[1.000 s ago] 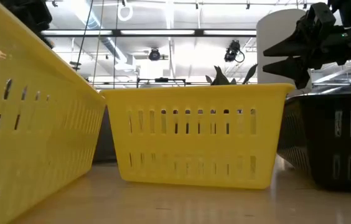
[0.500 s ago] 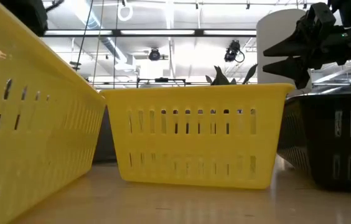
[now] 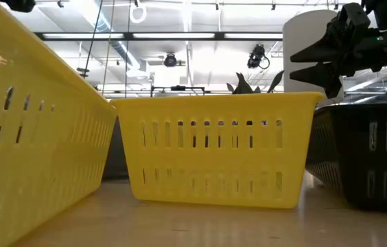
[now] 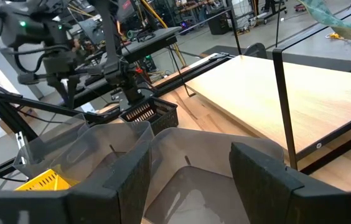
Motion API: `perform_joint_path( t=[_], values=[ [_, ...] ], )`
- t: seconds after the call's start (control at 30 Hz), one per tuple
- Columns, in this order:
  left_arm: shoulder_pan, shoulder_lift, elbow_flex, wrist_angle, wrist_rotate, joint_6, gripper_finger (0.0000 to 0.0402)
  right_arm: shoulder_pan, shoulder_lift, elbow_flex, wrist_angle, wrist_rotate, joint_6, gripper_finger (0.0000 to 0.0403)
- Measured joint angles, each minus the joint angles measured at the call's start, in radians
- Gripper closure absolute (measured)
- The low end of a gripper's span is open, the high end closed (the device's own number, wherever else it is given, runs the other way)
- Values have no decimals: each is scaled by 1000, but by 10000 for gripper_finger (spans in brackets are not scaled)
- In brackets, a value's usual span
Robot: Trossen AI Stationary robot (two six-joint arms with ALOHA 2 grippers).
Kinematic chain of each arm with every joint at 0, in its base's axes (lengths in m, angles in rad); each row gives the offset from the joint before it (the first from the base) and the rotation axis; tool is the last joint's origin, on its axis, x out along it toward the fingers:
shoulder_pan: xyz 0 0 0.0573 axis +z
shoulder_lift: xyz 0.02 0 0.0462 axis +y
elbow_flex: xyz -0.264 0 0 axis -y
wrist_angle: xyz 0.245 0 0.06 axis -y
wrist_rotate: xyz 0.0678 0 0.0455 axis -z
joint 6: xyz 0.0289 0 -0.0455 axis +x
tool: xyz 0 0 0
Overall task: Stack baskets on shelf by color
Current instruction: Stack the bottom left transparent black bin on top of the middle transparent black bin
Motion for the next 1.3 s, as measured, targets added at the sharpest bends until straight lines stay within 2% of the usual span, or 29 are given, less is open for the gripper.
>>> perform_joint_path(
  t=[0.17,0.37,0.53,0.67,0.87,1.2,1.3],
  values=[
    [-10,54,0,-85,-32,-90,367,0,0,0,0,0,0,182],
    [-11,93,0,-215,-19,-90,292,0,0,0,0,0,0,182],
    [-10,97,0,-166,7,-129,221,0,0,0,0,0,0,182],
    [-18,99,0,-152,15,-156,185,0,0,0,0,0,0,182],
    [-35,154,-2,-144,-14,-166,176,0,0,0,0,0,0,182],
    [-35,320,-3,-76,-10,-62,195,0,0,0,0,0,0,182],
    [-33,364,-3,-62,27,-29,205,0,0,0,0,0,0,182]
  ],
)
